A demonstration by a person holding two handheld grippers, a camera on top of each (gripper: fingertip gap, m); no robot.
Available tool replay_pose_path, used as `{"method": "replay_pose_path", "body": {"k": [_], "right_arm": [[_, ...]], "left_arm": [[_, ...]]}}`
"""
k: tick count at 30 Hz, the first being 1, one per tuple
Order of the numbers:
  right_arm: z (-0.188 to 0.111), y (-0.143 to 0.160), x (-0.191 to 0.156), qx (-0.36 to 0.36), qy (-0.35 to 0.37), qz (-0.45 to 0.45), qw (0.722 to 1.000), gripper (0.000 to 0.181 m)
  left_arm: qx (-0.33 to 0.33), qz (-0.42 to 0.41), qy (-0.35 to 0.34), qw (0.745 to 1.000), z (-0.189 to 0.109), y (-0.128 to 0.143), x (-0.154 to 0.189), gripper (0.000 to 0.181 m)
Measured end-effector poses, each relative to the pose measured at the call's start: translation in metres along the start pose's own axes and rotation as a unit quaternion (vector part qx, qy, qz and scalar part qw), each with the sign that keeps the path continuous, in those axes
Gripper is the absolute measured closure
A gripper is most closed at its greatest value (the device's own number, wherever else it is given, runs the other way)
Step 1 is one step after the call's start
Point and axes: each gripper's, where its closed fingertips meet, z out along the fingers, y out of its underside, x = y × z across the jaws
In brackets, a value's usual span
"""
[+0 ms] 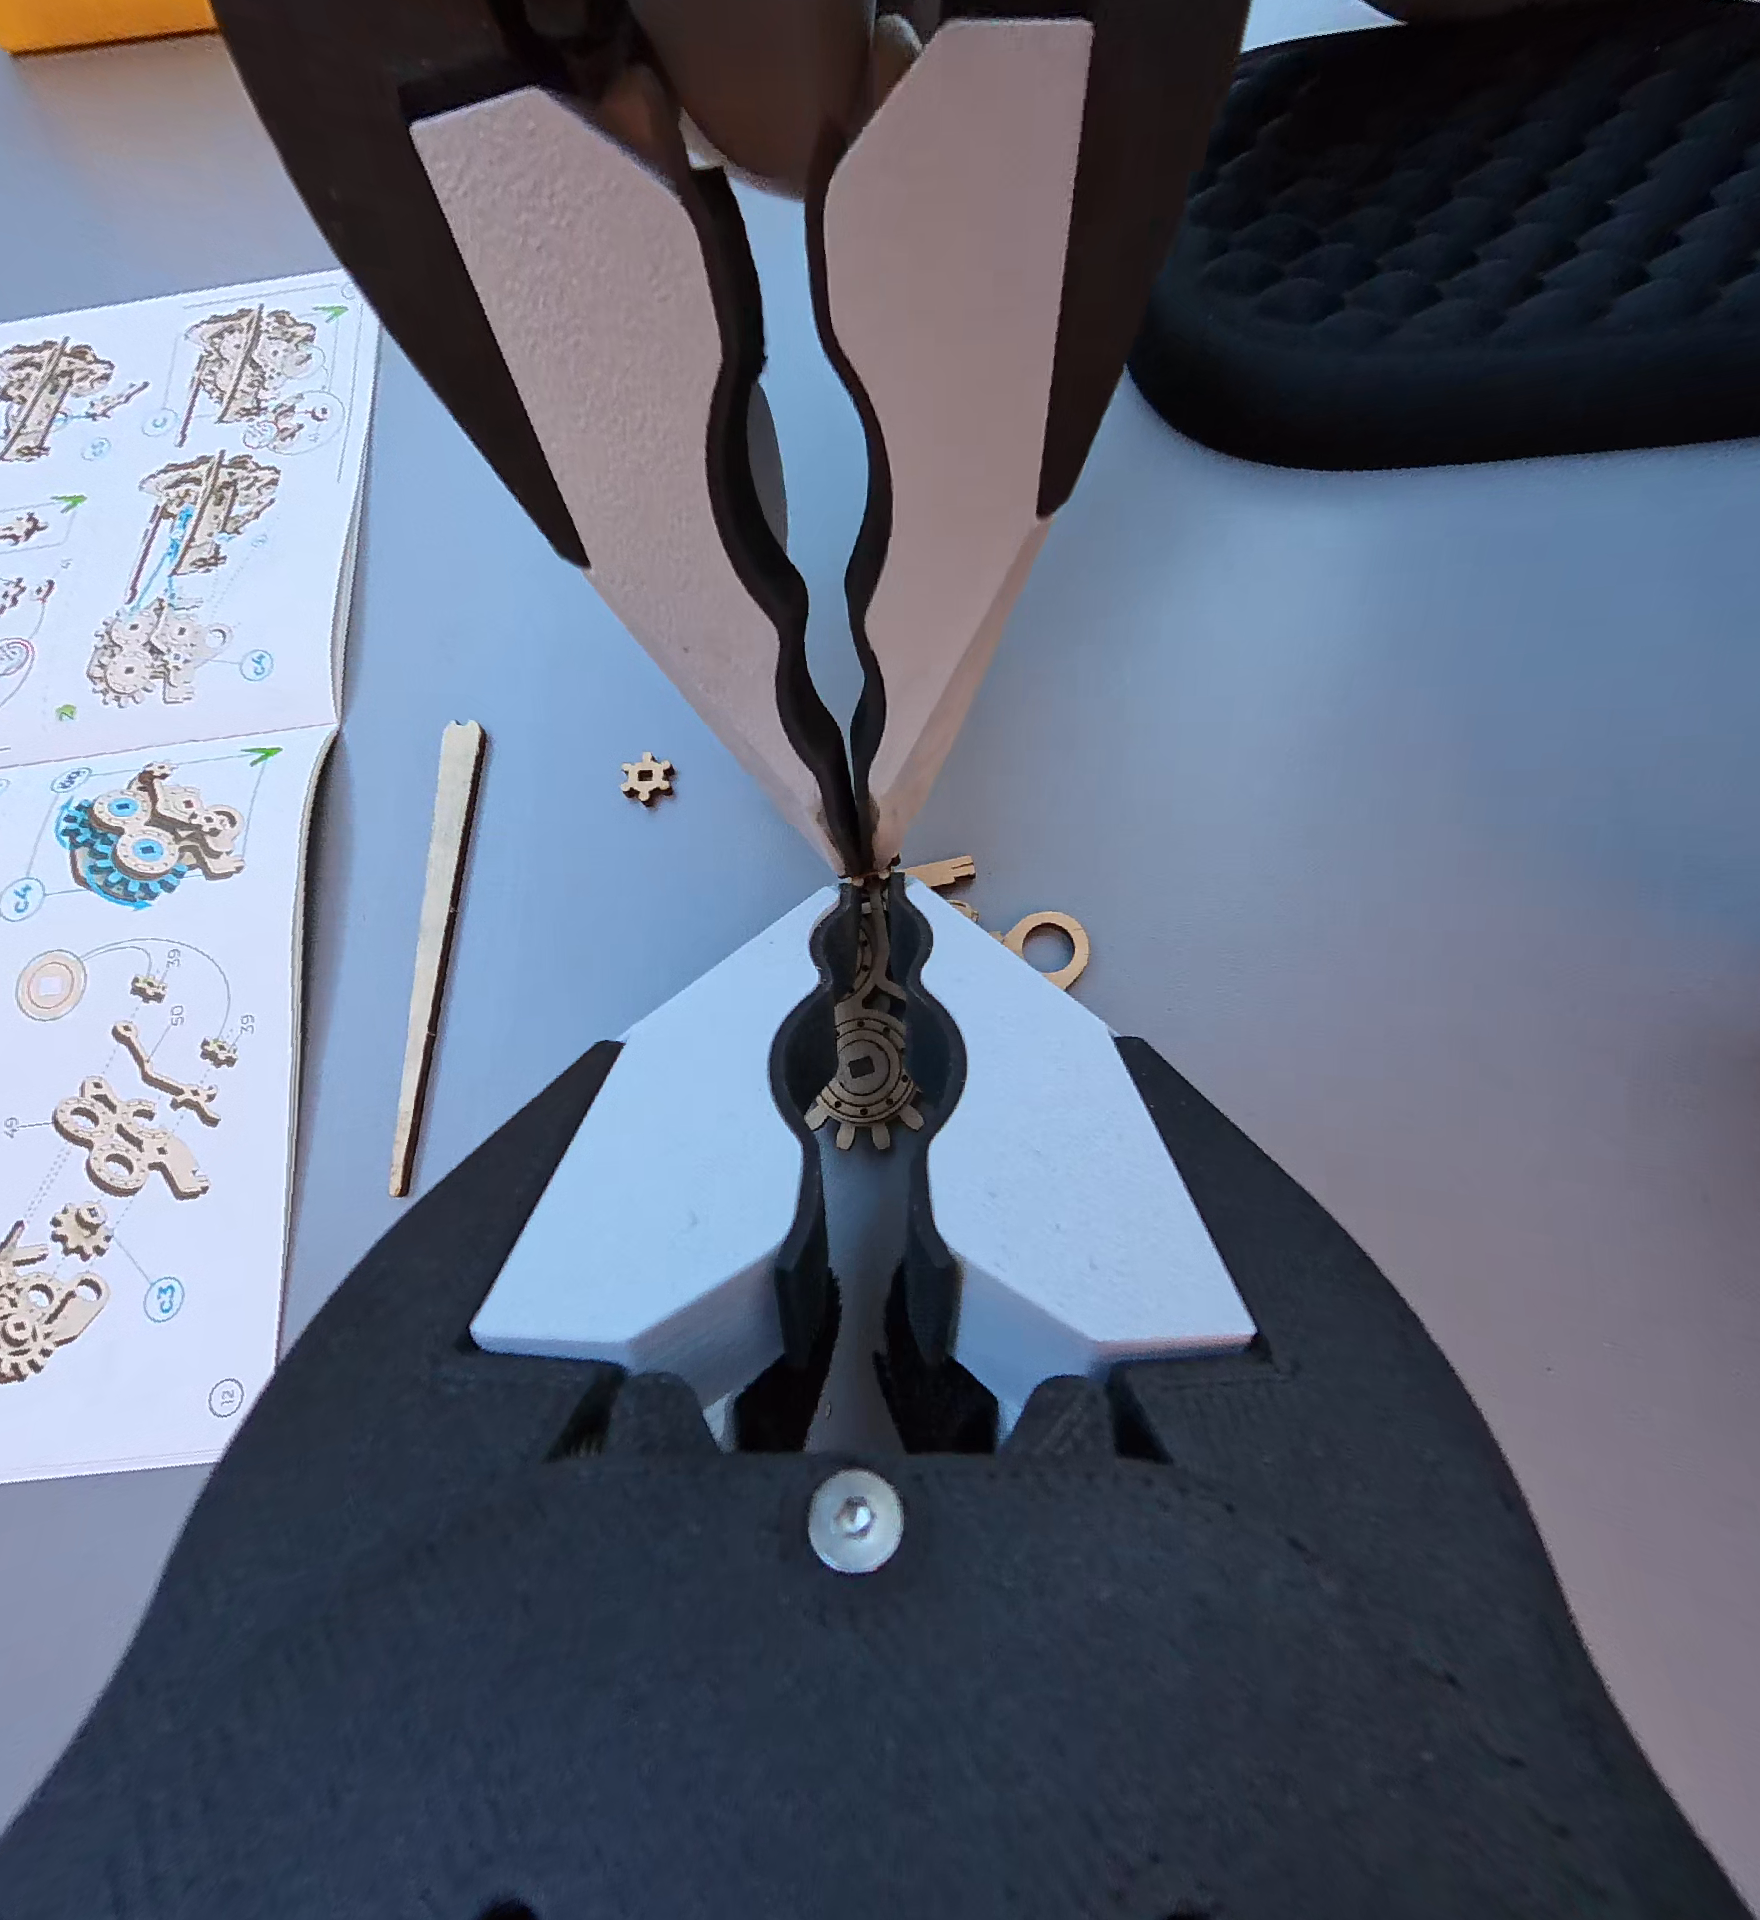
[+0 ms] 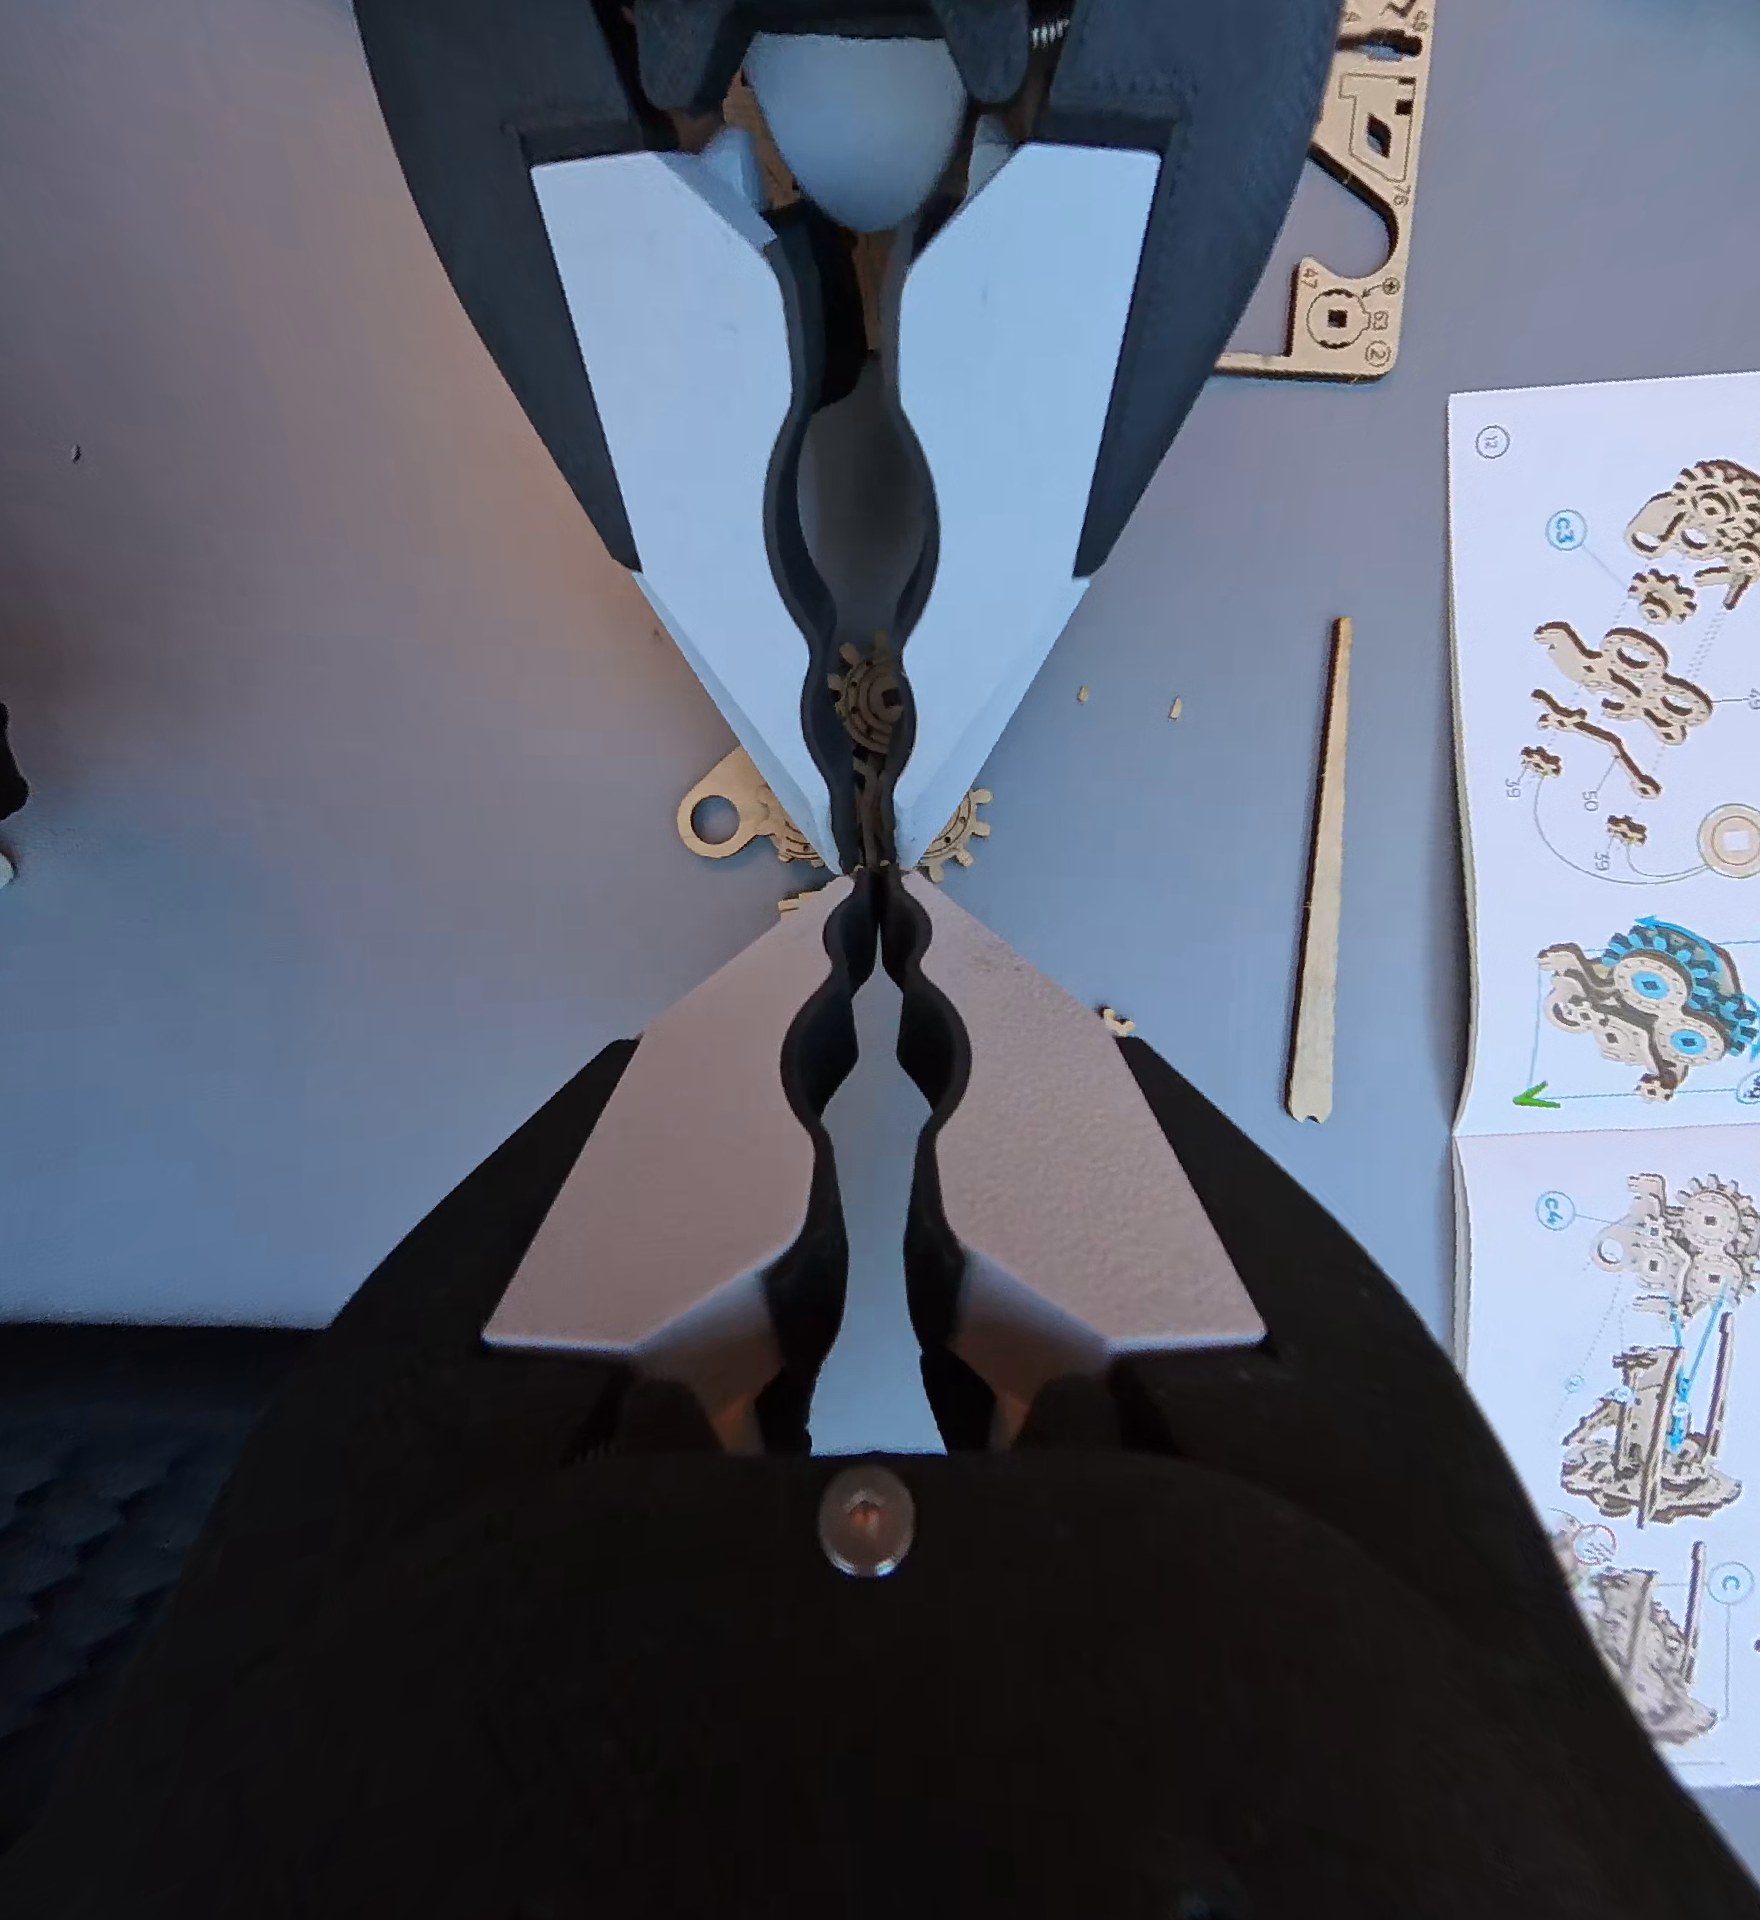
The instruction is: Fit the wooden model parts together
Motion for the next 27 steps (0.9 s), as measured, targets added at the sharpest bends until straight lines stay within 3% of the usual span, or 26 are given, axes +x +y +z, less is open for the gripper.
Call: {"method": "replay_pose_path", "body": {"k": [9,14,18,27], "right_arm": [[0.001,0.000,0.000,-0.026,0.030,-0.011,0.999,0.181],[-0.003,0.002,0.002,0.019,0.002,0.016,1.000,0.181],[-0.024,-0.010,0.009,0.065,0.012,0.000,0.998,0.181],[-0.003,-0.001,-0.001,0.032,-0.019,-0.014,0.999,0.181]], "left_arm": [[-0.002,0.001,-0.002,1.000,0.000,0.000,0.000,0.178],[0.002,0.001,-0.003,1.000,0.000,0.000,0.000,0.178],[0.001,0.008,-0.007,1.000,0.000,0.000,0.000,0.178],[0.000,-0.005,0.002,1.000,-0.005,0.000,0.000,0.174]]}}
